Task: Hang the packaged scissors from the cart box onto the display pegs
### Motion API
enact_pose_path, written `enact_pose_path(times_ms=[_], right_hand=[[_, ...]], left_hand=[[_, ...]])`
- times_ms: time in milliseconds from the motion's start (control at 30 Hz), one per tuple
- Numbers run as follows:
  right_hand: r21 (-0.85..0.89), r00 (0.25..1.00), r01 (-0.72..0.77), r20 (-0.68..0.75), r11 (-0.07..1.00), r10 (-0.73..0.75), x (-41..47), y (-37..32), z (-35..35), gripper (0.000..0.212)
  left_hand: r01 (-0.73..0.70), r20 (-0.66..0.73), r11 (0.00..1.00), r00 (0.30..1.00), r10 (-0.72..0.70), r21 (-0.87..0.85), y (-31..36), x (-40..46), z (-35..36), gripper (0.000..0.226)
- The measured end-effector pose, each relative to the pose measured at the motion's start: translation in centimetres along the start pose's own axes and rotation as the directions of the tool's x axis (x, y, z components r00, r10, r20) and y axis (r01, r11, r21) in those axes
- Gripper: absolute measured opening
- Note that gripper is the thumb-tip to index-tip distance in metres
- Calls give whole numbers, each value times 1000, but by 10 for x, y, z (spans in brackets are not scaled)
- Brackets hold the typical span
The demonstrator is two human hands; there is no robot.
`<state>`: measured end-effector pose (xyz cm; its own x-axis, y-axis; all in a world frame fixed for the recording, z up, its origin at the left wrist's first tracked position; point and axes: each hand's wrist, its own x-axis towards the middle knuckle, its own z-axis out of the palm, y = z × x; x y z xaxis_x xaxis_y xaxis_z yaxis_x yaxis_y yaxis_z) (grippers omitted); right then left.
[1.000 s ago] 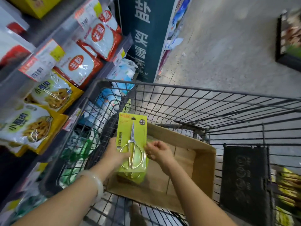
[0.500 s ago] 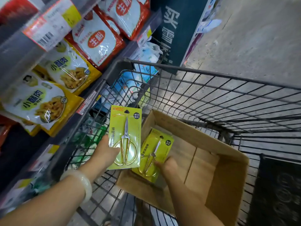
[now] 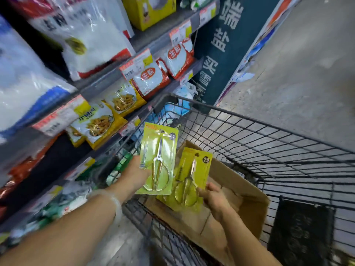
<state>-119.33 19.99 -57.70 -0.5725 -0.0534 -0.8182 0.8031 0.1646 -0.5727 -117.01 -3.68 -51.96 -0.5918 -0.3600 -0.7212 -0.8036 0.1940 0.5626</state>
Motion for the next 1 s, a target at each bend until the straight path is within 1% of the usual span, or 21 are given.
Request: enact_pose_path(times_ms=[67,133,200,300,333,367,400,433,533,600,633,700,733,800,833,867,900,967,1000], right_hand=[[2,996,83,37,997,-83,-20,-18,7,16],[-4,984,154,88,988,-153,-42,-36,22,13],[-13,963,228,154,974,-223,-65,-52,42,11],[-44,920,316,256,948,-295,-106,-62,84,12],[-66,901,349,298,935,-315,-121,-61,101,13],[-91,881,381,337,920,-332,-138,-58,118,14],[-107,856,415,382,903,-348,-155,-53,135,15],[-124,835,443,417,888,-358,-172,-46,153,16],[-184,772,493,542,850,-331,-222,-11,210,12],[-236,739,516,609,824,-289,-254,22,252,14],[-267,727,526,633,808,-264,-272,40,273,17],[-321,685,570,693,756,-223,-310,81,317,20],[-335,653,590,733,735,-190,-329,102,338,20],[-370,593,632,797,681,-116,-370,143,378,11],[-374,549,670,831,641,-90,-391,164,397,7],[-367,508,711,858,600,-76,-408,185,416,11],[-352,461,754,885,554,-66,-425,205,434,10],[-338,390,793,921,507,4,-461,246,467,4],[-324,345,809,937,490,49,-481,265,483,7]], left_hand=[[-20,-19,999,1000,19,-37,-2,-16,-14,53],[-87,-21,995,996,86,-52,-6,-34,-32,44],[-166,-52,984,985,163,-61,-17,-55,-53,31],[-247,-160,961,961,227,-120,-43,-94,-89,12],[-263,-199,955,952,234,-137,-56,-110,-103,10],[-271,-245,949,943,227,-161,-71,-125,-116,15],[-262,-277,950,938,210,-169,-88,-141,-131,26],[-253,-323,947,929,181,-197,-107,-161,-146,31],[-281,-469,900,878,101,-334,-175,-222,-185,8],[-298,-545,868,838,38,-397,-234,-262,-206,7],[-294,-568,850,823,-7,-437,-264,-284,-214,11],[-281,-628,820,769,-118,-498,-329,-327,-231,23],[-265,-650,805,736,-186,-531,-358,-349,-238,24],[-285,-690,750,659,-298,-596,-411,-397,-250,19],[-301,-717,733,603,-349,-610,-436,-419,-255,16],[-292,-726,719,550,-413,-631,-457,-443,-258,14],[-291,-734,707,495,-466,-645,-481,-464,-260,14],[-318,-718,649,402,-568,-691,-523,-506,-262,14],[-336,-697,611,360,-620,-717,-541,-525,-262,11]])
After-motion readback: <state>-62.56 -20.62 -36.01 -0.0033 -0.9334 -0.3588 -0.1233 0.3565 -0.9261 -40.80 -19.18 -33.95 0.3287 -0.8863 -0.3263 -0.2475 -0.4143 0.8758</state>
